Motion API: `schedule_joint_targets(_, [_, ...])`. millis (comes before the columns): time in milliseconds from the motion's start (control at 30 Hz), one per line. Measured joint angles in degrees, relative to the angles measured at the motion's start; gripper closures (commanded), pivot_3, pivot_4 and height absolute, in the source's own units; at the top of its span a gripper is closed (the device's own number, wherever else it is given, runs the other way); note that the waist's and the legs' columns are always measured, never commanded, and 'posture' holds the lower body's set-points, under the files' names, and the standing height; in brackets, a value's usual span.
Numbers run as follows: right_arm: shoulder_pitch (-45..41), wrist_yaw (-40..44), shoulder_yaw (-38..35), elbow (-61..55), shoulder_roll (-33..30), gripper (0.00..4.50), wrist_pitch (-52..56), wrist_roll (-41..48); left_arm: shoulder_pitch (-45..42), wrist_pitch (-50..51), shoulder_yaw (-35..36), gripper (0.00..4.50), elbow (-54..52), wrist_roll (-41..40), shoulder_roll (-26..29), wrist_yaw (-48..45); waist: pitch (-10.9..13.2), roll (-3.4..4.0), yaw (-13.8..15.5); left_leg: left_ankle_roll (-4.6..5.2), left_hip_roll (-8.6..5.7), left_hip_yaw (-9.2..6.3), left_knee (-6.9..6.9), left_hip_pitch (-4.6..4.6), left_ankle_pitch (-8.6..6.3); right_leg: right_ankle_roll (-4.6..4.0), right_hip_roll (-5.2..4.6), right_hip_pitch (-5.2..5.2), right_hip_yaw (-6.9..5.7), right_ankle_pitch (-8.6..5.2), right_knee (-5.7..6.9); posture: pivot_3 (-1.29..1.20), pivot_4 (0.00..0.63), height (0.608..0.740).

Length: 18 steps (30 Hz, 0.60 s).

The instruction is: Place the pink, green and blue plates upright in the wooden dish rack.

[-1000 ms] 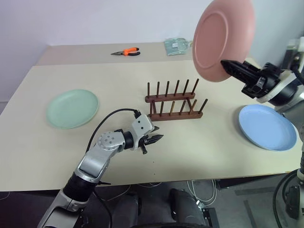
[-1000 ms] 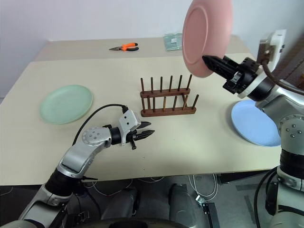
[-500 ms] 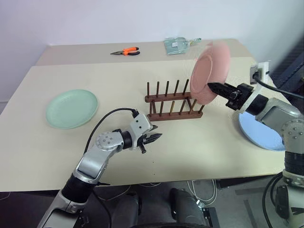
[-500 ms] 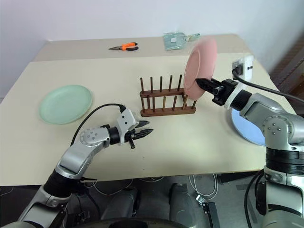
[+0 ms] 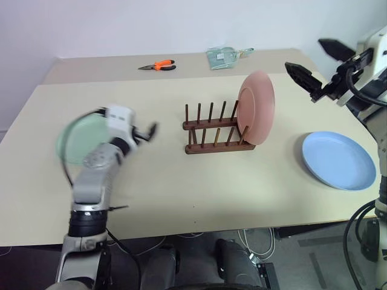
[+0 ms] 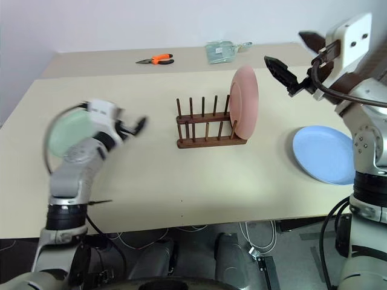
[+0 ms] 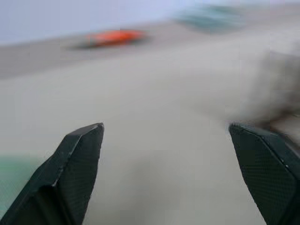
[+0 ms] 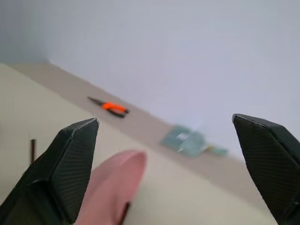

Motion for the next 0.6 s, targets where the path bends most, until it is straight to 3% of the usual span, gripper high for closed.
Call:
schedule_joint_targets(167, [-0.8, 6.1, 6.3, -10.3, 1.8, 0.09, 0.3, 1.6, -2.5, 7.7, 12.3, 0.00, 1.3, 5.0, 2.2, 17.7, 0.0, -0.18, -0.6, -0.04, 0.02, -0.06, -0.05, 0.04, 0.01, 0.00, 0.01, -0.01, -0.03, 0.01, 0.04, 0.00, 0.150, 0.740])
schedule_joint_targets(333, [-0.2, 7.2, 12.1, -13.0, 6.7, 0.09, 0.6, 1.4, -3.0, 18.6, 20.0, 0.00, 0.7, 2.9, -1.0, 22.5, 0.0, -0.49, 0.3, -0.14, -0.08, -0.16, 0.07, -0.03, 0.07, 0.04, -0.04, 0.04, -0.05, 0.07, 0.03, 0.00, 0.150, 0.740])
schedule_joint_targets(433, [1.0, 7.4, 13.7, -13.2, 7.9, 0.00, 0.5, -0.1, -3.1, 23.6, 24.2, 0.84, 0.4, -1.2, -5.1, 22.5, 0.0, -0.56, 0.9, -0.17, -0.08, -0.16, 0.07, -0.03, 0.08, 0.02, -0.04, 0.02, -0.06, 0.08, 0.04, 0.00, 0.150, 0.740])
schedule_joint_targets(600, [2.8, 7.4, 14.5, -13.9, 8.6, 0.00, 0.5, -1.6, -3.1, 26.1, 28.6, 3.34, -0.5, -7.5, -7.7, 20.4, 0.0, -0.63, 0.9, -0.27, -0.04, -0.16, -0.02, -0.02, 0.13, 0.00, -0.02, -0.05, -0.09, 0.08, 0.11, 0.00, 0.150, 0.740])
